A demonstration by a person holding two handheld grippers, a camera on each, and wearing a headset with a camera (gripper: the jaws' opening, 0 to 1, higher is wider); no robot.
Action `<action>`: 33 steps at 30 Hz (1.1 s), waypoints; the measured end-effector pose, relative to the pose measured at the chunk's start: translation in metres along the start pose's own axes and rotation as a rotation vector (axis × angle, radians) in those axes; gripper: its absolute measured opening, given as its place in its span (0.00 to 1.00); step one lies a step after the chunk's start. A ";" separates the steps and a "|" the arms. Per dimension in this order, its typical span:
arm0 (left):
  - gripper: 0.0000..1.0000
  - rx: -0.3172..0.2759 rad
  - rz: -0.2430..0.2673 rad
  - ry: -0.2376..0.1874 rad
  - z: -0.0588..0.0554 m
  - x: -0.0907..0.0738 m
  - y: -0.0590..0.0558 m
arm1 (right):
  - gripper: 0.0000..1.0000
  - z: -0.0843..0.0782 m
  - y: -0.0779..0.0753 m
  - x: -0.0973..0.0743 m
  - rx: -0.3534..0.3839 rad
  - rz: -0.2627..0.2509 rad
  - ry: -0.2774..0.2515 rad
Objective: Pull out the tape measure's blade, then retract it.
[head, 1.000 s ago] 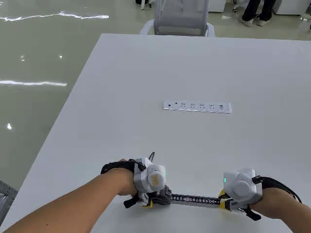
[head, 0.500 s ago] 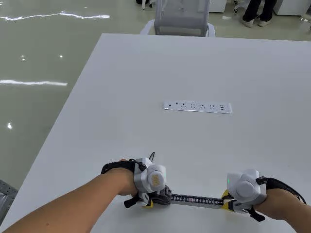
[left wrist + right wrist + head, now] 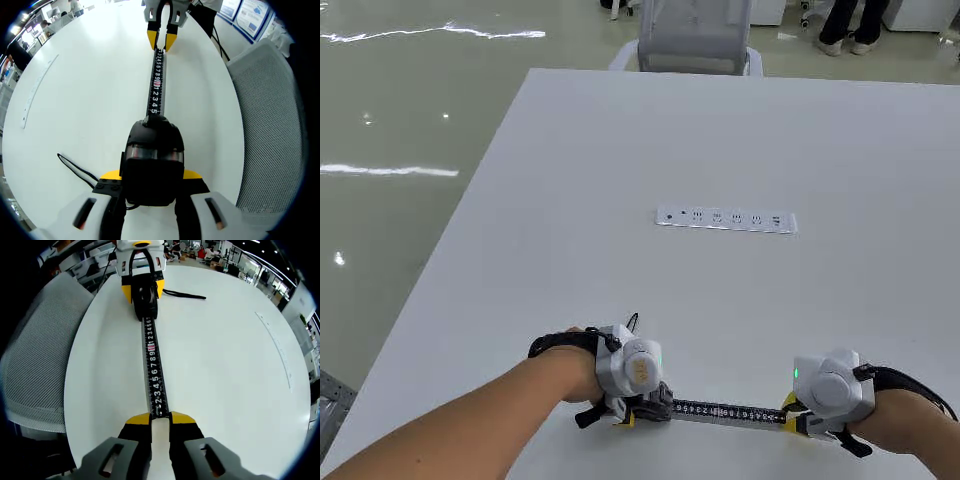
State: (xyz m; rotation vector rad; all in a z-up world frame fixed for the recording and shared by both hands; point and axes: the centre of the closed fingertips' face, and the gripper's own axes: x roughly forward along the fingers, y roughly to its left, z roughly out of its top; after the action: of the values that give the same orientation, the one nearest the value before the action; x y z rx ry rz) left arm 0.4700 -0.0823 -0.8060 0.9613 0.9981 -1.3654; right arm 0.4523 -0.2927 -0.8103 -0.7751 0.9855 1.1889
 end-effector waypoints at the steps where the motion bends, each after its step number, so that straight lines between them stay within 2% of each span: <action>1: 0.33 0.000 0.000 0.001 0.000 0.000 0.000 | 0.10 0.000 0.000 0.000 0.000 0.000 0.000; 18: 0.33 -0.003 0.000 -0.003 0.001 0.000 -0.001 | 0.10 0.000 0.001 -0.002 -0.004 -0.002 -0.008; 33: 0.33 -0.008 0.002 -0.004 0.001 0.000 -0.001 | 0.10 -0.009 -0.001 -0.007 0.004 -0.009 -0.008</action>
State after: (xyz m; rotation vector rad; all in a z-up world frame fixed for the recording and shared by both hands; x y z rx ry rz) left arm 0.4691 -0.0829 -0.8060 0.9529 0.9983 -1.3605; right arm 0.4509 -0.3043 -0.8072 -0.7703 0.9768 1.1815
